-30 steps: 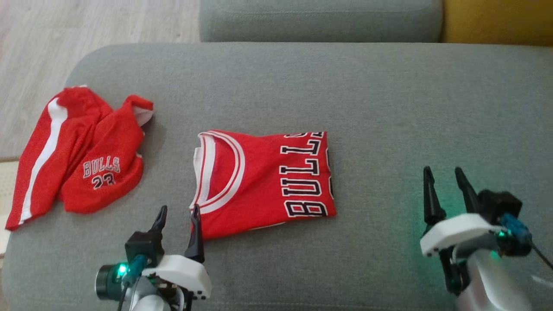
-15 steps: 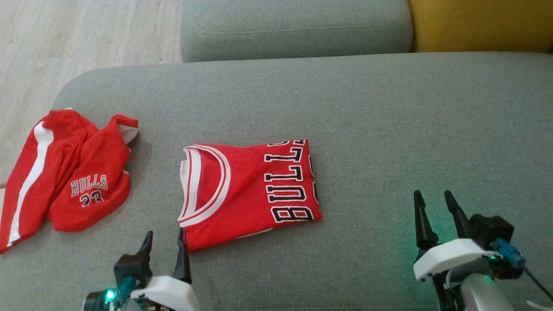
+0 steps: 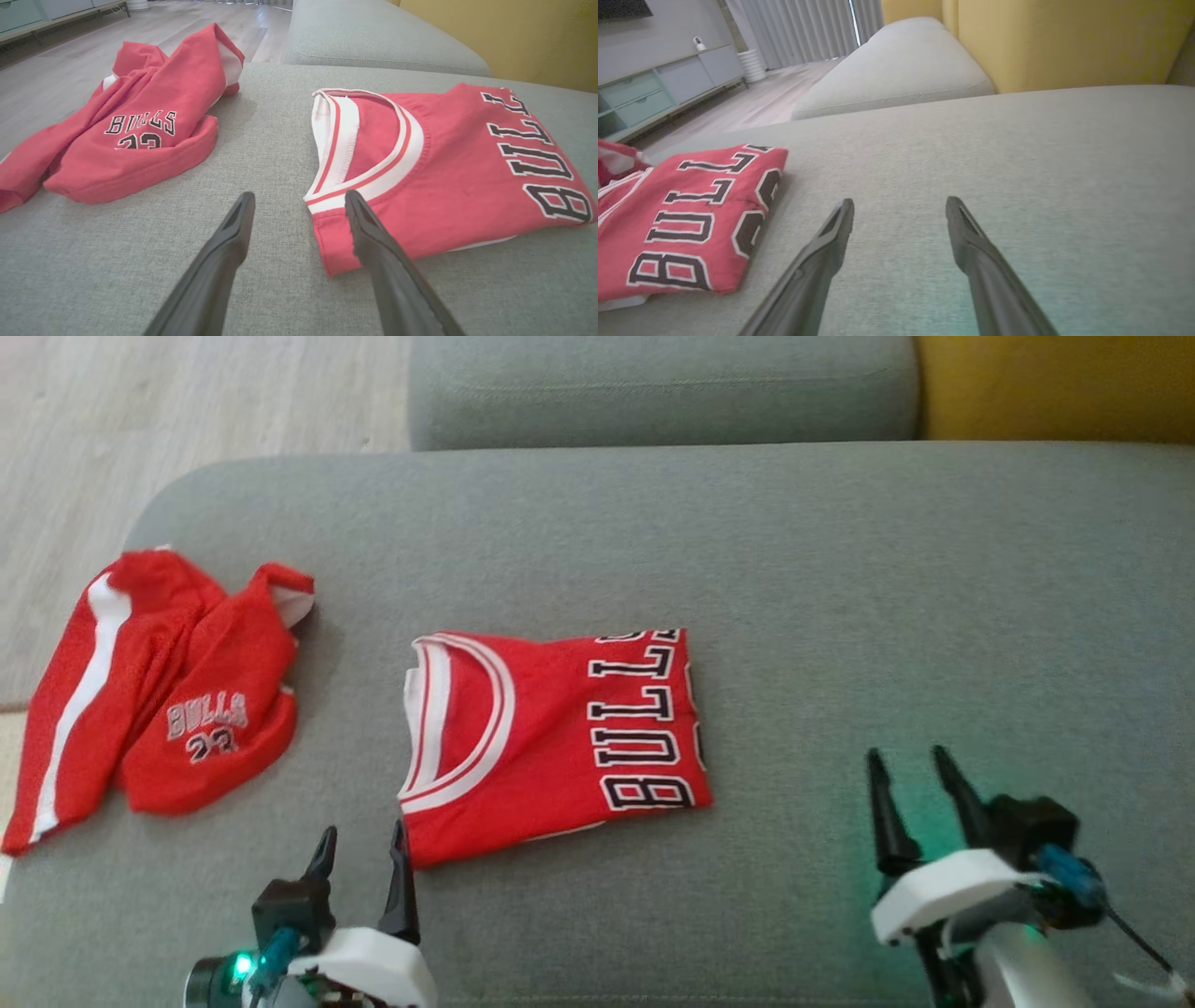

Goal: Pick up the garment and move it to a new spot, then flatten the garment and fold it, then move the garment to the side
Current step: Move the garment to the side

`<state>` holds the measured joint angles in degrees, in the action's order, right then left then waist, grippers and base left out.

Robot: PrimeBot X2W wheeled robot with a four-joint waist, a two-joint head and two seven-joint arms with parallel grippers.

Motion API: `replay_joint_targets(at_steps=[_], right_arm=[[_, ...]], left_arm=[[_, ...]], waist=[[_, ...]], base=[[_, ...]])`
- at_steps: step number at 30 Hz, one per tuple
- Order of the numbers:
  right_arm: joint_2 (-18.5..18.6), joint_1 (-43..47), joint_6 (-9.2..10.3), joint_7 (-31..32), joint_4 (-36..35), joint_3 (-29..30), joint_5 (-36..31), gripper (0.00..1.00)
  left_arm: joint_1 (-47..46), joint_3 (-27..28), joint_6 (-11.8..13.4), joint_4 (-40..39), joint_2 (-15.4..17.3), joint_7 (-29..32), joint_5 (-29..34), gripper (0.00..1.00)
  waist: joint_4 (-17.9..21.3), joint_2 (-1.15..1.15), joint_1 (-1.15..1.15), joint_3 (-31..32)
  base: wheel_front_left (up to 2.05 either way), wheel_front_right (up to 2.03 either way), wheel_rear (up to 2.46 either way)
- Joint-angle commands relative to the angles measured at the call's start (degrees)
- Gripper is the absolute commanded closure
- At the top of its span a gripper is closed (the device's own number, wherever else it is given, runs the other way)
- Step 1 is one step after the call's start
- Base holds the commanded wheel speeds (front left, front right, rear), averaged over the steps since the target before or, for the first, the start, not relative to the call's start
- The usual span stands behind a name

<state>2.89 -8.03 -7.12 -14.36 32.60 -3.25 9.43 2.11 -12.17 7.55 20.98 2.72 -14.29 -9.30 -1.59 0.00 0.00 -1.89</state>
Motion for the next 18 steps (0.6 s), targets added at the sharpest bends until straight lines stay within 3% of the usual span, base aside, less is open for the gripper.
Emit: replay_joint_targets(at_steps=[1, 18], right_arm=[[-0.01, -3.75, -0.36, 0.37, -0.62, -2.87, 1.06, 0.0], [-0.02, -13.92, -0.36, 6.04, 7.74, -11.08, 4.38, 0.0]], left_arm=[[-2.86, 1.3, -0.19, -1.89, 0.16, -0.71, 0.41, 0.0], [-5.31, -2.81, -1.41, -1.55, 0.16, -0.71, -1.0, 0.0]], waist=[[-1.7, 0.0, 0.0, -1.15], [-13.64, 0.0, 0.0, -5.12]], base=[[0.0, 0.0, 0.0], [0.0, 0.0, 0.0]])
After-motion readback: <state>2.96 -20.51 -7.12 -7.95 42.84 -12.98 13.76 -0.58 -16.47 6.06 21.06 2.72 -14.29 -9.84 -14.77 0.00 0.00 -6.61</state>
